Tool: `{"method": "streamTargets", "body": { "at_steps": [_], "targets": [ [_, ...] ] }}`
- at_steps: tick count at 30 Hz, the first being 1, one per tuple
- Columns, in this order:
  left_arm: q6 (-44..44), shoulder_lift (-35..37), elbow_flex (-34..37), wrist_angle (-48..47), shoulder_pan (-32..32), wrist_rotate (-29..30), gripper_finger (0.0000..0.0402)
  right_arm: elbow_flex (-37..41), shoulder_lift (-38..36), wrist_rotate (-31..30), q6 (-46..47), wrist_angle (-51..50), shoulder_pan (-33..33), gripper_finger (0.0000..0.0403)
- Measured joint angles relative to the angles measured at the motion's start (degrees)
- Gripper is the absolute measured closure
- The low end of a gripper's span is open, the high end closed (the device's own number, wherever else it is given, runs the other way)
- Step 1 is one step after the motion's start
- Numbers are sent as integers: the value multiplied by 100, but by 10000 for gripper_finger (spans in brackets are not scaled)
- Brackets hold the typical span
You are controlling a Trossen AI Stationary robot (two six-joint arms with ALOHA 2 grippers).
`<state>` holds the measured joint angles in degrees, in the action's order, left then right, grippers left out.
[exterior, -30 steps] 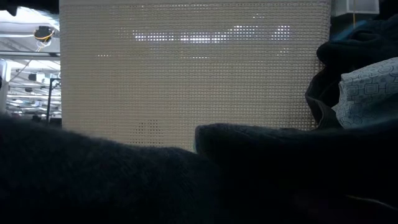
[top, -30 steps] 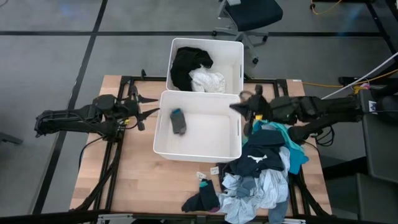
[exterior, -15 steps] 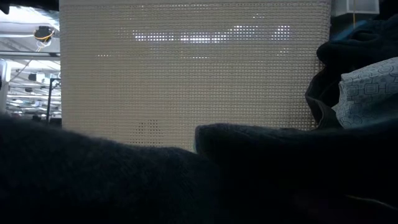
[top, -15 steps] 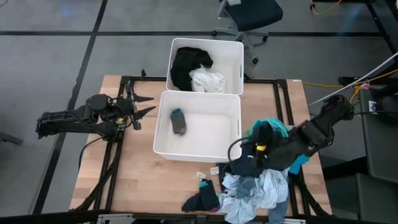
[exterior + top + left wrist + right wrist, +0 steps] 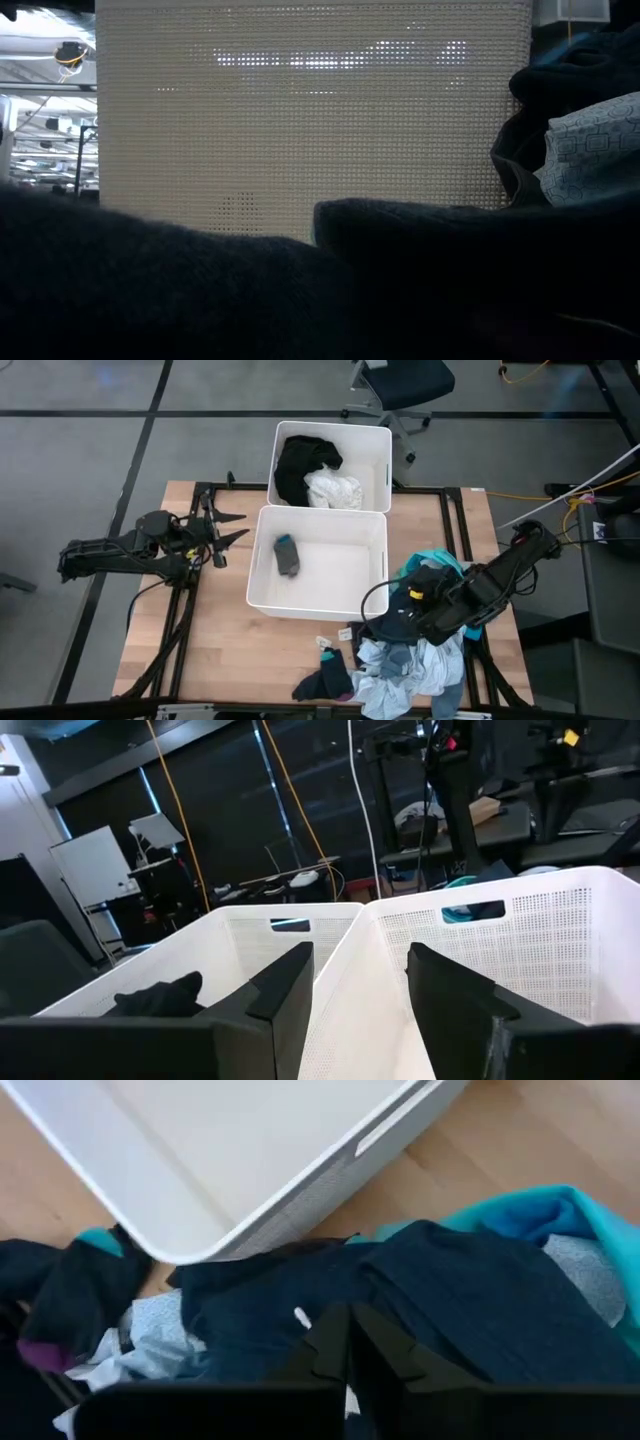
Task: Sort clothes
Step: Put the gray shorts into the bottom white bin
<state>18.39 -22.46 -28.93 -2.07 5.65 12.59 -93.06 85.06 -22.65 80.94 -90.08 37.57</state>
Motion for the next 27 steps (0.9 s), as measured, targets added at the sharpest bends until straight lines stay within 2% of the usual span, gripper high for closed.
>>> {"method": "streamTargets", "body": {
  "at_steps": [5, 14, 18, 22, 27],
  "targets": [
    [38, 0, 0, 0, 0, 1, 251, 146, 27, -24, 1, 9, -101, 348],
    [129, -1, 0, -4, 0, 0, 251, 926, 50, 235, -321, 2, -84, 187],
    [127, -2, 0, -11, 4, 1, 251, 1221, 47, 300, -338, 4, -84, 134],
    [140, -2, 0, -39, 4, 1, 251, 1467, 45, 479, -342, 62, -84, 108],
    [156, -2, 0, -39, 2, 0, 251, 1764, 45, 554, -722, 536, -86, 107]
  ]
}}
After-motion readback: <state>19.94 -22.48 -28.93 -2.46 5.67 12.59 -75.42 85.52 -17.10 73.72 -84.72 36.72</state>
